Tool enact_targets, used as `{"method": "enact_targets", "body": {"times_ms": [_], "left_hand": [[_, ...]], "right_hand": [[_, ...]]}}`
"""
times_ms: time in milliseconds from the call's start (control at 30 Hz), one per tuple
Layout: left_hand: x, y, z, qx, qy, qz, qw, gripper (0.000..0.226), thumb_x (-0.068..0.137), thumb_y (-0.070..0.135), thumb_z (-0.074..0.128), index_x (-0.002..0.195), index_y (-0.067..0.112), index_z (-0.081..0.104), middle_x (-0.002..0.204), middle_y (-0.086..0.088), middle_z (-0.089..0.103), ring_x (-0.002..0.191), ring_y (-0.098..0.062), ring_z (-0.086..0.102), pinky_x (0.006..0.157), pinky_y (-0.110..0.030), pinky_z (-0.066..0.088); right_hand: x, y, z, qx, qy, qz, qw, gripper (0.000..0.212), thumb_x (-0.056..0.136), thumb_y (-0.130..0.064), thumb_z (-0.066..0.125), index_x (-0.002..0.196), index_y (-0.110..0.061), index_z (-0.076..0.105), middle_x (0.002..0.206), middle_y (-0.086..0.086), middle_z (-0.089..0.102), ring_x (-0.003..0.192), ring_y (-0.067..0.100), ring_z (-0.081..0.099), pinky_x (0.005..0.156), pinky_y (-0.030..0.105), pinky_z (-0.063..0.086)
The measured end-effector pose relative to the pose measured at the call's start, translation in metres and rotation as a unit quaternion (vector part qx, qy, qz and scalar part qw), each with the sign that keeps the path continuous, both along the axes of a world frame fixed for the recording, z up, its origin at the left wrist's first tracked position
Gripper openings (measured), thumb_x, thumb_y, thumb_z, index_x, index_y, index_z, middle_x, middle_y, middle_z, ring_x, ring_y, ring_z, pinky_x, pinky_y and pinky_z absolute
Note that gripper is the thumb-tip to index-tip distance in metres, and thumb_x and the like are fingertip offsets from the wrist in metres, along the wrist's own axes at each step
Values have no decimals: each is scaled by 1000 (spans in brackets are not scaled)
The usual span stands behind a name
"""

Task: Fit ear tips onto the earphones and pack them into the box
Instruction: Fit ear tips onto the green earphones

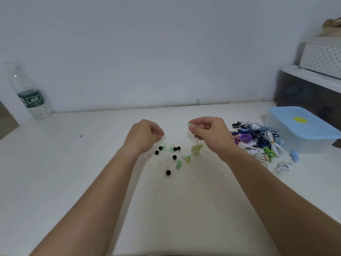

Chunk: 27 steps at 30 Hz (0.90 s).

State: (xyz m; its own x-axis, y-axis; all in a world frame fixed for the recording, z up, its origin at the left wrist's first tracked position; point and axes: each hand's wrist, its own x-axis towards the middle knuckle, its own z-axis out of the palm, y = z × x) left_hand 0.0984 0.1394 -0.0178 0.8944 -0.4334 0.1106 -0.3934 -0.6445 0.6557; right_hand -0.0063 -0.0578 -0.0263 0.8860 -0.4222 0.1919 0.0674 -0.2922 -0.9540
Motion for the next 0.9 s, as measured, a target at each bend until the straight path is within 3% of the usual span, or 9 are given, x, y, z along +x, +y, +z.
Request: {"method": "enact_targets", "body": {"times_ms": [100, 167, 300, 533, 667, 800, 900], "left_hand": [[8, -2, -3, 92, 38, -34, 994, 10, 86, 19, 72, 84, 27, 77, 80, 15, 71, 83, -7, 67, 69, -21, 50], [9, -6, -7, 114, 48, -41, 991, 9, 83, 22, 72, 79, 28, 78, 76, 11, 74, 78, -12, 71, 63, -24, 53], [9, -10, -12, 126, 36, -35, 991, 8, 79, 23, 73, 78, 28, 78, 72, 10, 73, 72, -17, 73, 55, -22, 50], [10, -14, -19, 105, 38, -42, 993, 12, 81, 17, 68, 76, 27, 73, 75, 8, 74, 69, -15, 72, 63, -27, 55], [9, -11, -20, 57, 12, -38, 998, 11, 84, 21, 71, 79, 31, 71, 83, 10, 73, 78, -11, 70, 74, -31, 57], [4, -10, -21, -6, -9, -17, 1000, 11, 86, 19, 73, 82, 29, 71, 86, 10, 72, 76, -2, 64, 64, -12, 48], [-4, -11, -21, -163, 45, -7, 986, 9, 84, 13, 77, 86, 21, 75, 83, 6, 74, 71, -3, 67, 68, -12, 50]], "right_hand": [[11, 6, -7, 4, -8, 13, 1000, 12, 91, -11, 70, 94, -22, 76, 70, 3, 69, 63, 8, 62, 72, 27, 52], [16, 9, -14, 0, -11, 15, 1000, 14, 90, -10, 69, 95, -22, 76, 70, 2, 70, 65, 8, 63, 72, 29, 55], [19, 9, -25, 21, -16, 19, 999, 14, 89, -8, 70, 95, -18, 77, 74, 4, 74, 70, 13, 68, 77, 34, 59], [21, 9, -36, -3, 3, 36, 999, 13, 92, -11, 69, 98, -18, 77, 80, 5, 74, 69, 13, 67, 75, 35, 59], [19, 9, -40, -7, 8, 49, 999, 11, 92, -13, 70, 96, -19, 77, 80, 5, 75, 69, 11, 64, 78, 37, 58], [20, 11, -40, -7, 8, 66, 998, 10, 91, -16, 72, 96, -22, 77, 79, 1, 75, 68, 9, 62, 77, 35, 55], [20, 9, -40, 14, -3, 76, 997, 10, 91, -14, 72, 97, -21, 77, 80, 2, 76, 70, 12, 63, 74, 28, 53]]}}
